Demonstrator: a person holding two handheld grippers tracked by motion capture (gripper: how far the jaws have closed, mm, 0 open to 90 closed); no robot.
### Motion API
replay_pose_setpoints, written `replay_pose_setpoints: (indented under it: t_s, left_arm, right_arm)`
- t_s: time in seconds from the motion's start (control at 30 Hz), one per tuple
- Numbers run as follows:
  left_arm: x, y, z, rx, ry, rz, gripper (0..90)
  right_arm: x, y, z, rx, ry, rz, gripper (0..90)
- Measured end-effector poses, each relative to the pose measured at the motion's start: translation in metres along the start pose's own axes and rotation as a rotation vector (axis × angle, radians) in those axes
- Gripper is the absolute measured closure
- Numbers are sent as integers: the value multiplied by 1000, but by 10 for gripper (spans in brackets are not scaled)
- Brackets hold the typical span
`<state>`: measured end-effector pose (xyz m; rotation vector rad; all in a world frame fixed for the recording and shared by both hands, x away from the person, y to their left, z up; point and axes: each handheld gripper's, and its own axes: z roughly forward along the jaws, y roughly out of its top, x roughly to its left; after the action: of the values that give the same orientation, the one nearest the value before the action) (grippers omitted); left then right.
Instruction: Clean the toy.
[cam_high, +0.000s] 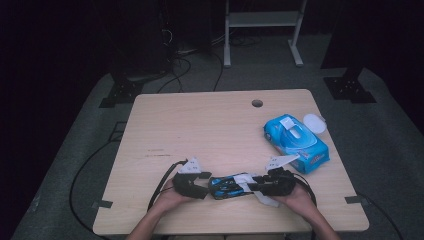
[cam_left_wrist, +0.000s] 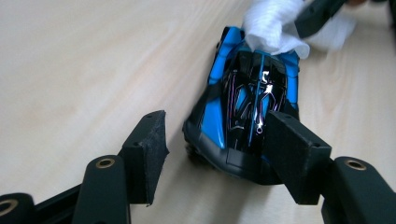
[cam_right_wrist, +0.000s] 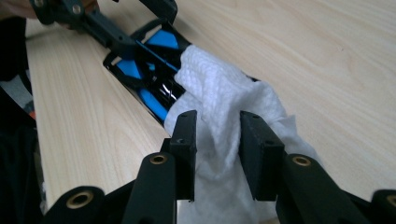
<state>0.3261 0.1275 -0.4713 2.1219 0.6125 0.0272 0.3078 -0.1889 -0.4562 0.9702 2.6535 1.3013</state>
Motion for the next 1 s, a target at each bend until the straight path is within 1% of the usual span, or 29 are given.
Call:
replay_pose_setpoints:
  t_s: [0.1, 0.13, 0.2, 0.23, 0.27, 0.3, 0.33, 0.37, 0.4, 0.47, 0.5, 0.57, 0.6, 0.63, 0.67, 0.73, 0.77, 0.83, 0.87, 0.9, 0.93, 0.97, 1.0]
  left_arm:
    - [3, 2, 0, 41, -55, -92, 414]
    - [3, 2, 0, 52, -65, -115, 426]
    - [5, 3, -1, 77, -76, -163, 445]
    - [6, 3, -1, 78, -73, -179, 458]
    - [7, 2, -2, 76, -75, -201, 489]
    - [9, 2, -2, 76, -79, -211, 513]
    - [8, 2, -3, 75, -76, -210, 519]
    - [6, 2, -3, 71, -64, -194, 522]
    - [3, 3, -4, 61, -46, -166, 532]
    - [-1, 4, -4, 61, -19, -132, 540]
    - [-3, 3, -4, 48, -12, -120, 539]
    - [-4, 1, -6, 34, 4, -104, 550]
    - [-6, 0, -6, 22, 23, -75, 552]
    - [-9, 0, -6, 14, 35, -58, 552]
    - [-11, 1, -5, 11, 48, -36, 553]
    - [-14, 1, -6, 9, 60, -11, 552]
    - [-14, 1, -6, 10, 61, -11, 552]
    - [-11, 0, -7, 16, 51, -39, 551]
    - [-8, 0, -6, 21, 31, -71, 541]
    - [-6, 0, -5, 28, 18, -93, 527]
    - [-4, 0, -3, 48, 0, -147, 482]
    - [-3, 0, -3, 53, -14, -179, 428]
    - [0, 0, -2, 66, -32, -215, 409]
  right_arm:
    - [-2, -2, 2, 5, 1, 11, 684]
    - [-2, -2, 2, 6, -9, 11, 688]
    - [-3, -2, 3, 3, -10, 11, 707]
    - [-3, -3, 3, 2, -16, 12, 726]
    - [-3, -3, 3, 0, -20, 11, 736]
    - [-3, -4, 3, 0, -22, 13, 742]
    - [-4, -4, 3, -4, -24, 20, 741]
    - [-5, -4, 2, -4, -29, 22, 739]
    - [-7, -5, 2, -7, -37, 28, 737]
    - [-13, -5, 0, -11, -46, 56, 674]
    - [-17, -6, -1, -10, -46, 68, 657]
    - [-24, -6, -1, 1, -24, 99, 598]
    - [-26, -6, 0, 1, -23, 110, 569]
    - [-30, -6, 0, 5, -2, 132, 557]
    - [-33, -7, 1, 6, 7, 141, 548]
    - [-38, -8, 2, 6, 26, 160, 520]
    - [-39, -8, 2, 7, 42, 175, 514]
    - [-42, -9, 1, 2, 48, 185, 519]
    - [-42, -9, 1, 3, 49, 184, 536]
    - [-42, -10, 1, 7, 44, 178, 566]
    - [-41, -10, 1, 10, 36, 169, 598]
    - [-40, -10, 1, 13, 29, 157, 629]
    - [-39, -10, 1, 14, 29, 151, 666]
